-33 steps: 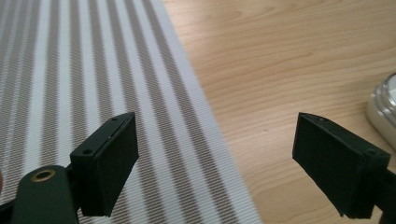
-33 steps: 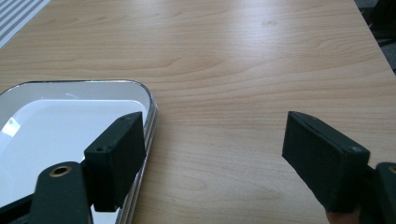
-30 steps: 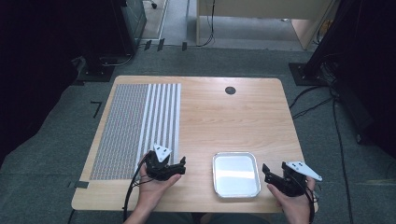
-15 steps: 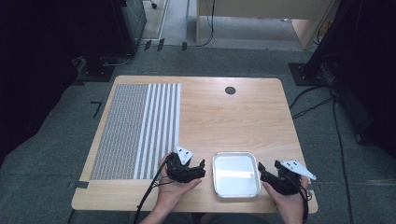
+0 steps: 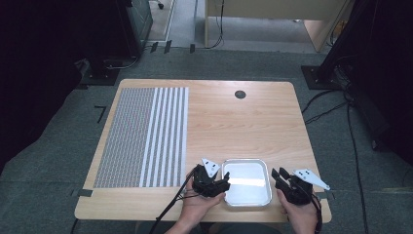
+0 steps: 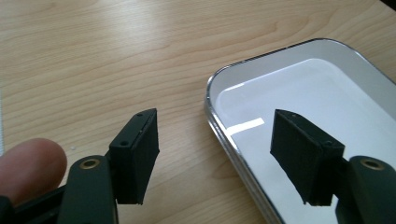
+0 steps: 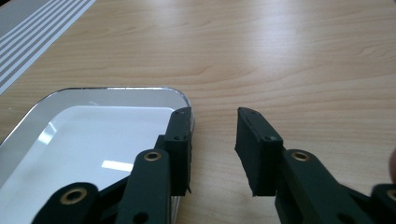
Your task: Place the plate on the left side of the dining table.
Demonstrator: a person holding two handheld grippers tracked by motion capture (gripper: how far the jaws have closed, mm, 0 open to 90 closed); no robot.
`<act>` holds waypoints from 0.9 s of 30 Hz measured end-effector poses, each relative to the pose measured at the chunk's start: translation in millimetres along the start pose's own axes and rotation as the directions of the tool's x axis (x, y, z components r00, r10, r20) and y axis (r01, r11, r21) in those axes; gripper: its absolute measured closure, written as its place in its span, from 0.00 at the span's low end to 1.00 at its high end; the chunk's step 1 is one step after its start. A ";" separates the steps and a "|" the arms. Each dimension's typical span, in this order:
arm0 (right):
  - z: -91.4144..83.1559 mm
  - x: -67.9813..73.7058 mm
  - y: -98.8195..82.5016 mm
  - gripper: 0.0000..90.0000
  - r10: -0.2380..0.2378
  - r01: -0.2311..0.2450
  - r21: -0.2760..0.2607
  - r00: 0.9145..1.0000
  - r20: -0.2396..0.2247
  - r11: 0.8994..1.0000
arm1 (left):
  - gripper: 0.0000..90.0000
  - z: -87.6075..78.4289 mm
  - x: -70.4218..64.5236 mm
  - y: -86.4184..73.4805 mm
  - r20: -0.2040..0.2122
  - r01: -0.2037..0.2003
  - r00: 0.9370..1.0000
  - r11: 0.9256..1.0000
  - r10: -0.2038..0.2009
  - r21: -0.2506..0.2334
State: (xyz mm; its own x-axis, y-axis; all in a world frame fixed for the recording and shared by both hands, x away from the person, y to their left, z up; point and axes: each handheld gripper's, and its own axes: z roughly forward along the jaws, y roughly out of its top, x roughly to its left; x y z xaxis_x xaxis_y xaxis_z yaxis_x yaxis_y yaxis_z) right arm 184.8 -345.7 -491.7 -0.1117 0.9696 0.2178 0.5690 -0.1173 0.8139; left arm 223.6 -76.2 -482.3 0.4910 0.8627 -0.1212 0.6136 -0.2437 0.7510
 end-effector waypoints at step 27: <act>3.1 -6.1 -5.8 0.97 0.234 -0.218 0.104 0.955 -0.183 0.970 | 0.77 10.5 -14.0 -18.2 0.027 -0.038 0.999 0.999 0.037 0.027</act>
State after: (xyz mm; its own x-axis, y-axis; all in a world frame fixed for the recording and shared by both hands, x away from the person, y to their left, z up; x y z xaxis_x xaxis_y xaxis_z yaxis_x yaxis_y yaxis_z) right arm 184.7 -350.3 -499.4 -0.1222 0.8592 0.4968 0.6615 -0.3026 0.6862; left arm 212.0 -88.4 -501.2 0.5300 0.8407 -0.1109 0.6112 -0.2880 0.7373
